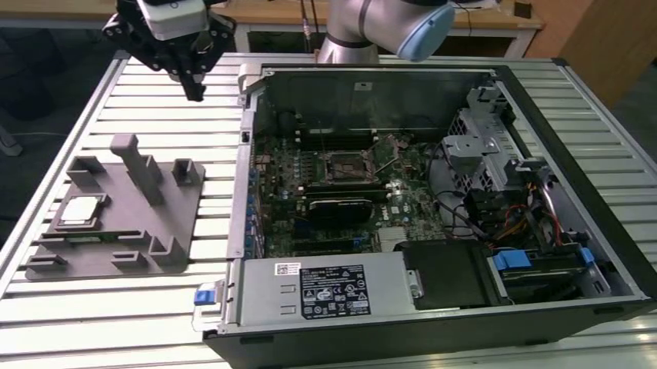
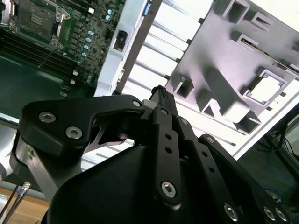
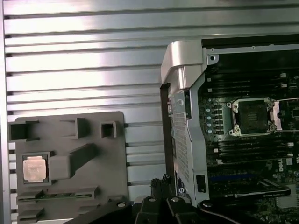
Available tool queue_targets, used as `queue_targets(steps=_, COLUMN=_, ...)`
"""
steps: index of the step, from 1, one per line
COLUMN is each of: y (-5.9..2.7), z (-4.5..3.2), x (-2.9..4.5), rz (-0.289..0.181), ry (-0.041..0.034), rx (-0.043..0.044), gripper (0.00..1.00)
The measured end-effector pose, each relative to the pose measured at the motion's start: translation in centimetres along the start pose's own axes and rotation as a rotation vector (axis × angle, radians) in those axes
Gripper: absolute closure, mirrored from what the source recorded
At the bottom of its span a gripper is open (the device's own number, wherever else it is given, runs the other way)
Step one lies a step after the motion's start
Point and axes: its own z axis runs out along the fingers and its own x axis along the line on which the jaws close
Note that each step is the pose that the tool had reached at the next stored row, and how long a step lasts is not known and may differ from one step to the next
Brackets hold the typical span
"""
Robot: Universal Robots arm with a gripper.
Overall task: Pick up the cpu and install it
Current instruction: 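Reach for the cpu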
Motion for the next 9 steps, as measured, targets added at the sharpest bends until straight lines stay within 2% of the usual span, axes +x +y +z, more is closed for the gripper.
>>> queue_targets(steps=9, y=-0.16, z=-0.01, x=2.11, rz=0.000, ry=0.0000, rx=0.0000, gripper=0.89)
